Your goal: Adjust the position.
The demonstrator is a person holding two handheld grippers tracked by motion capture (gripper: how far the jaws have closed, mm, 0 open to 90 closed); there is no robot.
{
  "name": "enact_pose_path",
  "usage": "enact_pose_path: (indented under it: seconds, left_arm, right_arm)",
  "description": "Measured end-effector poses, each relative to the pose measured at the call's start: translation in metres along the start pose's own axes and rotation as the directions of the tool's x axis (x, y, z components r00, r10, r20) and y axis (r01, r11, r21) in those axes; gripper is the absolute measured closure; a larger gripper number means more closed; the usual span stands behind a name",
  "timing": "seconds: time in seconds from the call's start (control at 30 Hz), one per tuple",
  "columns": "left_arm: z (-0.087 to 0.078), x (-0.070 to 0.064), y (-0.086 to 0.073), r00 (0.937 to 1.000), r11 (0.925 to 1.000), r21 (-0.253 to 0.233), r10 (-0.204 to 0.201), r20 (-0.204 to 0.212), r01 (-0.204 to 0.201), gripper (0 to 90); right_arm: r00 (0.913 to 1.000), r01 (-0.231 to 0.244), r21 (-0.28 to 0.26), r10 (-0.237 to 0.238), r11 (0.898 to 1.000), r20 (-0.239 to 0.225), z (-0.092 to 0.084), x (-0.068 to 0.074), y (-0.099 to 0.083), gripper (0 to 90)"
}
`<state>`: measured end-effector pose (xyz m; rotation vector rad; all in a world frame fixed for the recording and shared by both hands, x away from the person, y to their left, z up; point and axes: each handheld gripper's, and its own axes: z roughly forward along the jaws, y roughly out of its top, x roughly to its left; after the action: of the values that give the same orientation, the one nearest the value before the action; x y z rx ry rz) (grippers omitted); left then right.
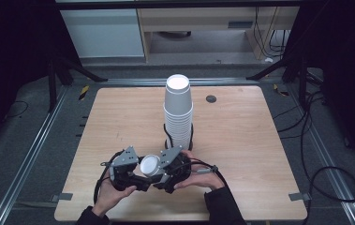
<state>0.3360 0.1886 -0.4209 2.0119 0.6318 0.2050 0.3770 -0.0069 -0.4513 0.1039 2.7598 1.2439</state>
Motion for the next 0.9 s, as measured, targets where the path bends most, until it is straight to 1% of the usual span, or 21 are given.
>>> enact_pose_path:
  seconds: [0.1, 0.17, 0.27, 0.5, 0.7, 0.77, 0.9]
  left_arm:
    - [0.0, 0.0, 0.0, 1.0, 1.0, -0.004, 0.001, 0.001, -0.001, 21.0]
    - [-0.001, 0.0, 0.0, 1.0, 1.0, -0.008, 0.003, 0.001, -0.002, 21.2]
    - [0.0, -0.001, 0.0, 0.9999, 1.0, -0.004, 0.008, -0.009, -0.008, 21.5]
    - [-0.004, 0.002, 0.0, 0.9998, 0.9999, -0.014, 0.005, -0.021, -0.006, 21.6]
    - [-0.011, 0.009, -0.001, 0.9991, 0.9996, -0.028, -0.006, -0.041, 0.005, 21.6]
    - [-0.014, 0.013, -0.002, 0.9986, 0.9994, -0.033, -0.014, -0.051, 0.012, 21.6]
    - [-0.022, 0.02, -0.004, 0.997, 0.9972, -0.066, -0.039, -0.067, 0.034, 21.5]
  right_arm:
    - [1.0, -0.002, -0.004, 0.002, 1.0, 0.005, 0.0, 0.0, 0.0, 10.8]
    - [0.9998, -0.015, -0.006, 0.015, 1.0, 0.01, -0.001, 0.0, 0.001, 10.4]
    - [0.9996, -0.027, -0.012, 0.027, 1.0, 0.011, -0.002, 0.0, 0.001, 6.7]
    - [0.9991, -0.034, -0.033, 0.035, 0.999, 0.024, -0.009, -0.001, 0.003, 4.5]
    - [0.9972, -0.05, -0.069, 0.054, 0.996, 0.053, -0.02, -0.003, 0.003, 4.2]
    - [0.9955, -0.057, -0.077, 0.062, 0.995, 0.071, -0.026, -0.004, 0.003, 4.0]
    - [0.9909, -0.073, -0.105, 0.084, 0.992, 0.105, -0.038, -0.006, 0.0, 3.9]
